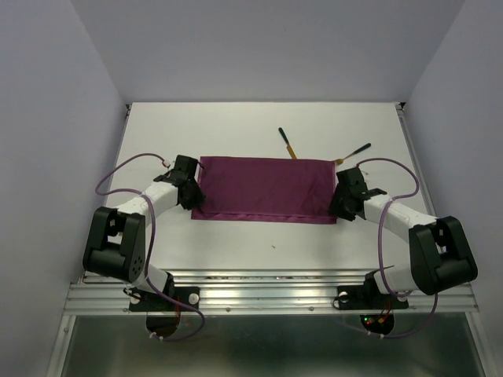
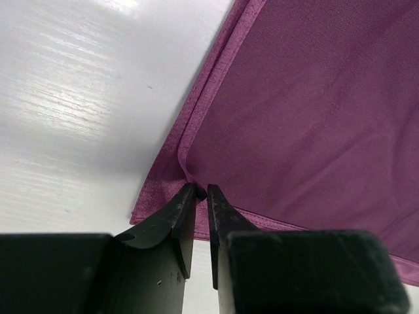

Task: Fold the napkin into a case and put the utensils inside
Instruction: Smooth out the rectangle-folded napkin at the center of the board.

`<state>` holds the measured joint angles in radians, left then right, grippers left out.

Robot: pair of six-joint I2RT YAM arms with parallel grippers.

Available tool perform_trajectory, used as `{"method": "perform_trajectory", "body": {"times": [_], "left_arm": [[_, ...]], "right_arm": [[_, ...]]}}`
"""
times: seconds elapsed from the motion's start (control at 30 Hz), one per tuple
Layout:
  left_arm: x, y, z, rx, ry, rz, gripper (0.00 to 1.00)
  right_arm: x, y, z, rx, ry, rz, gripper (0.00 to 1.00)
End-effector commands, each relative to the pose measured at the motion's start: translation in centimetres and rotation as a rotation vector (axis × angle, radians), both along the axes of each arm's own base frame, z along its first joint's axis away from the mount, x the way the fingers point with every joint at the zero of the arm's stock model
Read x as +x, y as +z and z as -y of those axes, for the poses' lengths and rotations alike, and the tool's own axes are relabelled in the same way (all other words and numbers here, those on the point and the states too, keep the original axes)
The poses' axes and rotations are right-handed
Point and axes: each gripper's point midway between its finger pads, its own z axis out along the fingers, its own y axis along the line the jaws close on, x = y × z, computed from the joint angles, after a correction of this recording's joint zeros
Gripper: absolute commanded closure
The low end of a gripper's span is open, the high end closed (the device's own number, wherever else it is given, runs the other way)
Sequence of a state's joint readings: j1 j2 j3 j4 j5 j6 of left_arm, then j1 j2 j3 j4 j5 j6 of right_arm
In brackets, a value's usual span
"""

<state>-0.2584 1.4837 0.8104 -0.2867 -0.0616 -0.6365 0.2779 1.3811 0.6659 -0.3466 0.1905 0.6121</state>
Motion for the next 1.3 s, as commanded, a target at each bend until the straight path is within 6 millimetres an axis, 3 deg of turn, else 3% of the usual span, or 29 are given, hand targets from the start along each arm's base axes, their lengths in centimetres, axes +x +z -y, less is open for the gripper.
{"method": "perform_trajectory", "body": {"times": [0.0, 0.1, 0.6, 0.7, 0.83, 1.13, 1.27], "left_arm": [[0.2, 0.1, -0.3, 0.023, 0.0, 0.016, 0.75], [0.0, -0.2, -0.5, 0.034, 0.005, 0.005, 0.67], [-0.5, -0.9, -1.3, 0.069, 0.036, -0.015, 0.68], [-0.4, -1.0, -1.1, 0.067, 0.03, -0.016, 0.76], [-0.1, -0.5, -1.1, 0.063, 0.028, -0.005, 1.0], [0.5, 0.8, -0.9, 0.052, 0.027, 0.029, 1.0], [0.5, 0.9, -0.8, 0.048, 0.027, 0.031, 1.0]], "right_arm": [[0.6, 0.3, -0.1, -0.003, 0.007, 0.019, 0.56], [0.7, 0.2, -0.1, -0.004, 0.006, 0.019, 0.57], [0.9, 0.4, -0.1, -0.005, 0.005, 0.022, 0.57], [0.9, 0.4, -0.1, -0.007, 0.004, 0.023, 0.56], [0.9, 0.6, 0.8, -0.03, -0.024, 0.033, 0.55], [0.5, 0.3, 0.9, -0.001, -0.03, 0.016, 0.56], [0.5, 0.3, 0.7, 0.01, -0.028, 0.015, 0.64]]}}
